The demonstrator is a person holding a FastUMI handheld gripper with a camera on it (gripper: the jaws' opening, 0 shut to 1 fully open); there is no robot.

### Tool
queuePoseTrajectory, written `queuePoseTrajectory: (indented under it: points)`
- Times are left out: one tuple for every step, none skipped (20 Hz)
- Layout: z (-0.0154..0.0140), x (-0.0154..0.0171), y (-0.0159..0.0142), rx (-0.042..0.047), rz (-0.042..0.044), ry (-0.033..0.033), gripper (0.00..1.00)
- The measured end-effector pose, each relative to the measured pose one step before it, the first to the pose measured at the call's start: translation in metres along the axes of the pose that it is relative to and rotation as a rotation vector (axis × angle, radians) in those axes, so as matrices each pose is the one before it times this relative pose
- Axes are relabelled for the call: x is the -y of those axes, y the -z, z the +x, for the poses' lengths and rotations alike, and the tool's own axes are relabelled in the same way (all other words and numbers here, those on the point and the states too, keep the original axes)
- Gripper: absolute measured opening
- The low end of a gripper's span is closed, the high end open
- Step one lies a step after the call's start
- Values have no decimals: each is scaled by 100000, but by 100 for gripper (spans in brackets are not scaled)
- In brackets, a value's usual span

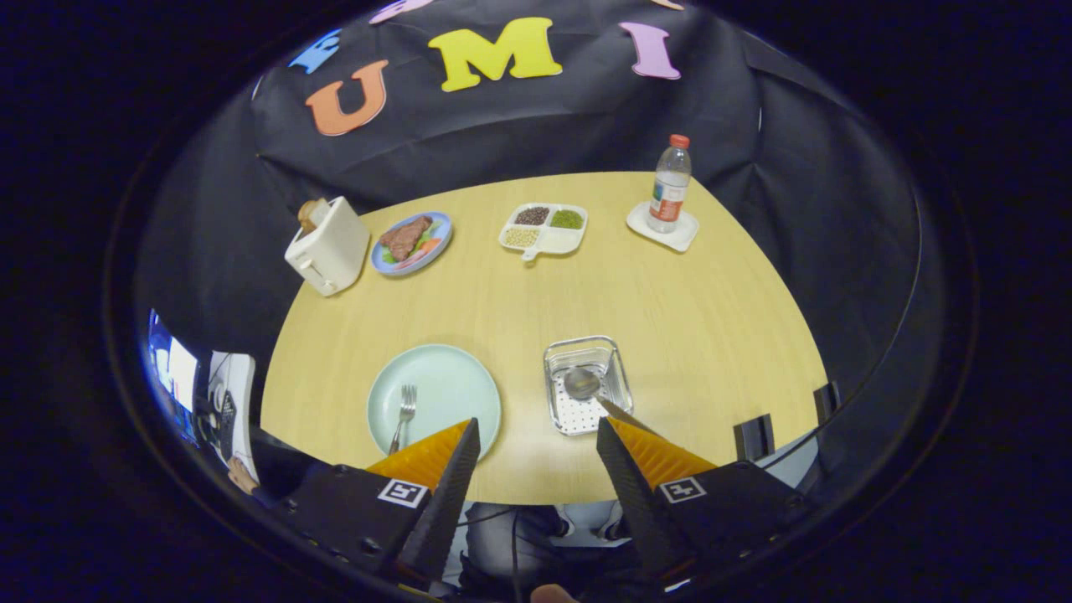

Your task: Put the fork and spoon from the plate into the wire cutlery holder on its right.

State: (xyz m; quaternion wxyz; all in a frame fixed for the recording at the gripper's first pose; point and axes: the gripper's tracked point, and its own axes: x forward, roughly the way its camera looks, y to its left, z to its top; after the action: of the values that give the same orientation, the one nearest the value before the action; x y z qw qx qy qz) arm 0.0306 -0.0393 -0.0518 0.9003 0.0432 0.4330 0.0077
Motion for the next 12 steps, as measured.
queuePoseTrajectory:
  points:
    - [39,-933,577,-294,-1018,-356,85]
    - [88,-1068,530,-280,-1022,-210,85]
    - [0,-1300,418,-90,-1187,-454,84]
    - [-12,-1302,340,26,-1128,-356,85]
    - [150,-1303,220,285,-862,-445,85]
    - [91,-1285,233,484,-998,-411,85]
    - [217,-1401,251,170,-1459,-837,85]
    - [332,-1336,334,132,-1100,-1116,85]
    - [490,-1124,436,-393,-776,-761,85]
    - [714,-984,614,-1098,-564,-598,84]
    - [763,-799,803,-1755,-87,-504,84]
    - [891,-842,560,-1694,576,-810,85]
